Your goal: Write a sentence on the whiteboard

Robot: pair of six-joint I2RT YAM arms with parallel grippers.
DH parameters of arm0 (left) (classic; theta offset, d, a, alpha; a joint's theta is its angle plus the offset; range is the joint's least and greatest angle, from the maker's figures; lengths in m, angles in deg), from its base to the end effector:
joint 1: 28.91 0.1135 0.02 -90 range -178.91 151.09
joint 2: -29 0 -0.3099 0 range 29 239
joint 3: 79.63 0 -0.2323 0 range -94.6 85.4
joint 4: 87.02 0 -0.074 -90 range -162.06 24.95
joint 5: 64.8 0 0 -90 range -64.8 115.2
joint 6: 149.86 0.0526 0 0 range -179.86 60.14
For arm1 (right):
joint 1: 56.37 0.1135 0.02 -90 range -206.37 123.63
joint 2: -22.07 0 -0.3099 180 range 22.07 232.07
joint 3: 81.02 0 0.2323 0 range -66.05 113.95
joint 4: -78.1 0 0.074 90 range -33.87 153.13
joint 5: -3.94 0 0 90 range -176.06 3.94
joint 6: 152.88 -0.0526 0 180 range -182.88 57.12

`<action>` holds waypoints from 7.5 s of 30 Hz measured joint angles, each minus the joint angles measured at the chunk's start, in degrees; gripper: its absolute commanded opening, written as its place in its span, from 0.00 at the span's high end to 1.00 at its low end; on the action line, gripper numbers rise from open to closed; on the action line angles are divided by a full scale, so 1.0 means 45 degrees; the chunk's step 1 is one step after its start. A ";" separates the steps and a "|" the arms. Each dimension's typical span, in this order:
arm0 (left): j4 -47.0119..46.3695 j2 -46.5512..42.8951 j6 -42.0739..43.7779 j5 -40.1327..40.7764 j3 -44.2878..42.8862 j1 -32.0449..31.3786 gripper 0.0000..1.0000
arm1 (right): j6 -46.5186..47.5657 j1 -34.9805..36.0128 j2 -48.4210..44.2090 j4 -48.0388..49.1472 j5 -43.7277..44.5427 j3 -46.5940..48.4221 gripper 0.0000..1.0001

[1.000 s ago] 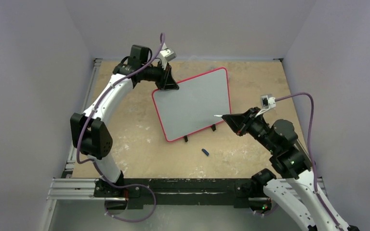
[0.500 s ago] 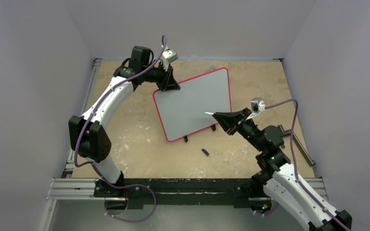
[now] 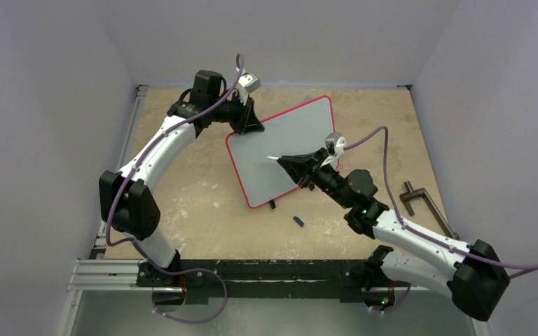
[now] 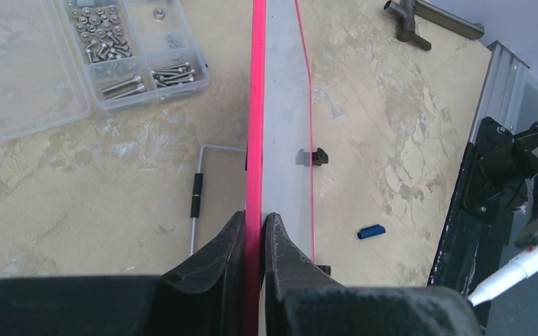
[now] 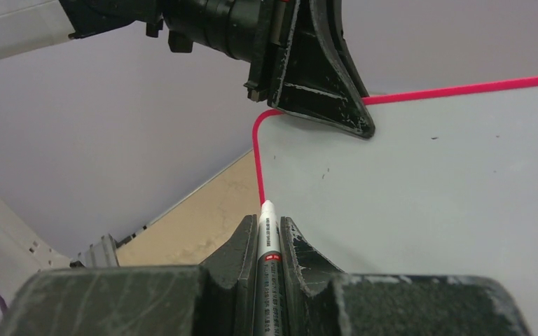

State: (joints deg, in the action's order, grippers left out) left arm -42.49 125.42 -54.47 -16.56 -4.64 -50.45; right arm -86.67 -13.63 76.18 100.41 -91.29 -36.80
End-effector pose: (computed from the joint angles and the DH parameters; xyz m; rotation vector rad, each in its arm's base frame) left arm 0.3369 -0.1706 0.3897 0.8989 1.9744 -0.9569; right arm 0.1367 0.1329 0.3518 -0.3156 1.3972 1.0306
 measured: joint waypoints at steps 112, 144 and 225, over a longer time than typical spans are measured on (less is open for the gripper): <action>-0.0763 -0.0860 0.0078 0.1122 0.0986 -0.0442 1.00 | 0.2531 0.2501 0.4692 0.2846 0.2715 0.1345 1.00; -0.0413 -0.0874 0.0053 0.1525 0.0758 -0.0661 1.00 | 0.2730 0.2501 0.5013 0.3123 0.4634 0.2506 1.00; -0.0078 -0.0831 0.0102 0.1773 0.0578 -0.0729 1.00 | 0.1860 0.3147 0.5819 0.2210 0.5158 0.2438 1.00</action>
State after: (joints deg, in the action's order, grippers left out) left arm -42.84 121.69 -54.01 -8.58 -2.04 -53.73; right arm -78.30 0.53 102.36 110.35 -68.08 -25.82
